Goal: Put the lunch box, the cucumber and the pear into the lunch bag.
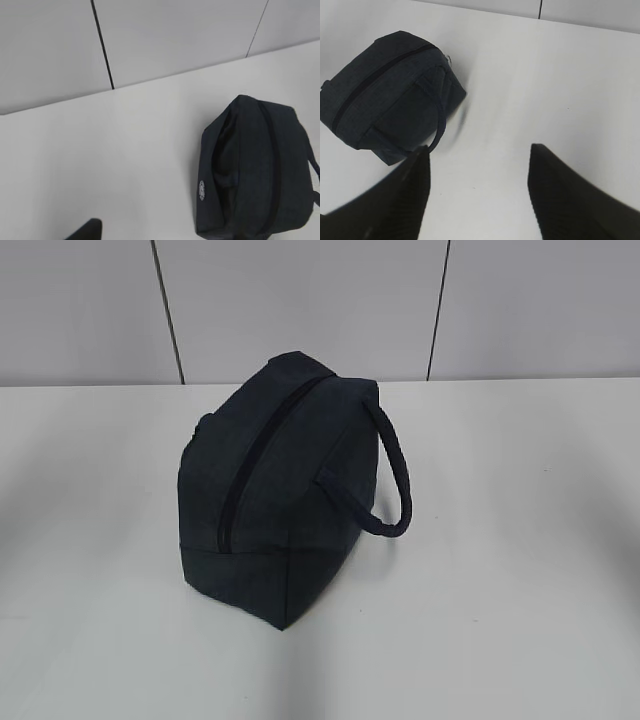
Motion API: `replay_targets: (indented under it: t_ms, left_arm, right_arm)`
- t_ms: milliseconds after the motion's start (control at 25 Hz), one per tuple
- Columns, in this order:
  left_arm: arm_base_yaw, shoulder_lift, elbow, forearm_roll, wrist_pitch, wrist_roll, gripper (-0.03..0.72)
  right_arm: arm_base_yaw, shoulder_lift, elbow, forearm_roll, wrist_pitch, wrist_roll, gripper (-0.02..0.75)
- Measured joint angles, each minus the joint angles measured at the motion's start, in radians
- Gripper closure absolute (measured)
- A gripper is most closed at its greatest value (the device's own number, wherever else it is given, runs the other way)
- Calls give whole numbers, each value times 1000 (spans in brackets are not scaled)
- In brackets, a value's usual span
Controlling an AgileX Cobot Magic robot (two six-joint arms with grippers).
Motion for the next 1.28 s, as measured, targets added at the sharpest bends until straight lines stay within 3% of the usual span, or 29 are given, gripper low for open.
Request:
replay_targets:
  t_ms: [240,600,920,1080,1280]
  left_arm:
    - [0,-263,150,-1,11,-59,239]
    - [0,-626,557,-35,7,-70,239]
    - [0,-977,888,-61,-92,-66,239]
    - [0,-1128,988,-131,-102,-17,239]
    - [0,-1184,1018,-112,-132,-5,240]
  right_arm:
    - [0,-243,161,-80,7,67,261]
    - [0,-624,503,-133,16,110,261]
    - [0,-891,684,-193,18,114,261]
    - [0,-996,750,-257,18,114,261]
    - [0,-1088,884,-296,16,114,261]
